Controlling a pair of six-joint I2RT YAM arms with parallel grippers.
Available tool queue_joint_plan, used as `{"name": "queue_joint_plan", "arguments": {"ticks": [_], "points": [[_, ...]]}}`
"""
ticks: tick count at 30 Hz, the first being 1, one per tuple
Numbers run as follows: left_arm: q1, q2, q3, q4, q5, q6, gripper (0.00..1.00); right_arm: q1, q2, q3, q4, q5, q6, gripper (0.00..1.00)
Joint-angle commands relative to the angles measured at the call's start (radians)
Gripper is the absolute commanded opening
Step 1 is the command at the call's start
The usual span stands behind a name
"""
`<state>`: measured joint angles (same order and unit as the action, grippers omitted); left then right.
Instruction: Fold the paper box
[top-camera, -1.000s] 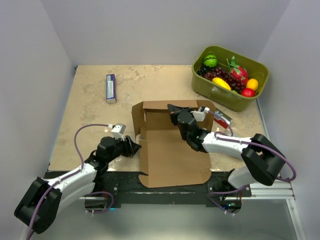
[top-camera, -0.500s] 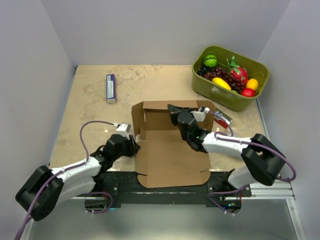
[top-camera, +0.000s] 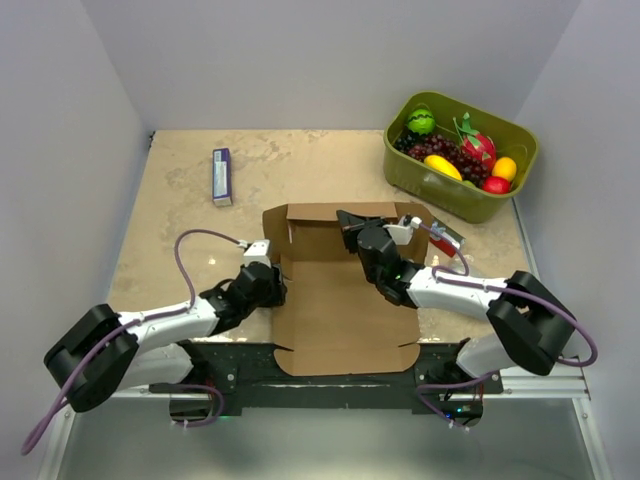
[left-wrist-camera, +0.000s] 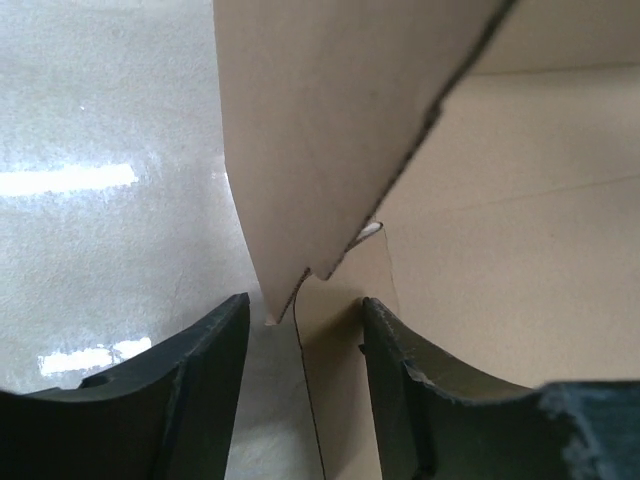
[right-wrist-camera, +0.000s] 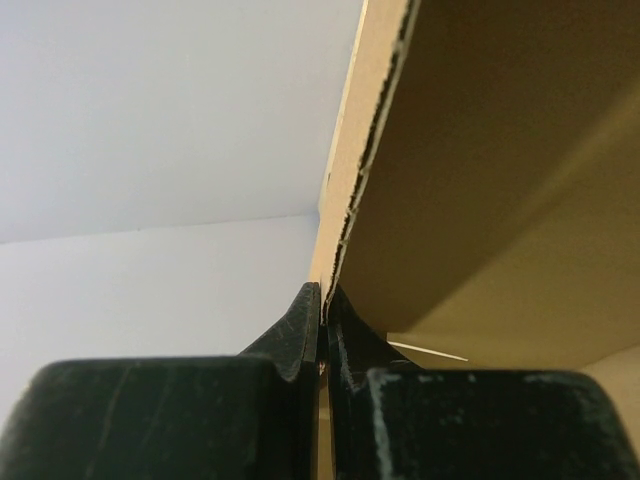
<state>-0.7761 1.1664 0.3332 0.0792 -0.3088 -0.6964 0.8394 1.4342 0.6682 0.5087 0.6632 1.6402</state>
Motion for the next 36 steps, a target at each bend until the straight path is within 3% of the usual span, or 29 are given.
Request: {"name": "queue_joint_plan", "arguments": {"ticks": [1, 6, 12, 17, 22, 27, 31, 36], "points": [[-0.009, 0.026, 0.003, -0.153, -0.062, -0.049, 0.57, 0.009, -0.012, -0.033, -0.102, 0.039, -0.039, 0.00], [-0.006, -0.127, -0.014, -0.141, -0.026, -0.061, 0.65, 0.006, -0.014, -0.036, -0.099, 0.041, -0.036, 0.00], [-0.005, -0.309, 0.004, -0.145, 0.020, 0.029, 0.73, 0.007, -0.023, -0.035, -0.102, 0.050, -0.046, 0.00], [-0.002, -0.324, 0.105, -0.185, 0.011, 0.092, 0.74, 0.007, -0.020, -0.035, -0.098, 0.046, -0.046, 0.00], [-0.002, -0.208, 0.202, -0.243, -0.099, 0.149, 0.71, 0.007, -0.020, -0.036, -0.093, 0.041, -0.048, 0.00], [0.001, -0.119, 0.276, -0.249, -0.159, 0.199, 0.62, 0.006, -0.024, -0.039, -0.091, 0.042, -0.048, 0.00], [0.001, -0.085, 0.297, -0.223, -0.167, 0.225, 0.42, 0.009, -0.023, -0.041, -0.090, 0.044, -0.048, 0.00], [0.000, -0.045, 0.323, -0.187, -0.113, 0.221, 0.28, 0.006, -0.018, -0.039, -0.088, 0.044, -0.048, 0.00]]}}
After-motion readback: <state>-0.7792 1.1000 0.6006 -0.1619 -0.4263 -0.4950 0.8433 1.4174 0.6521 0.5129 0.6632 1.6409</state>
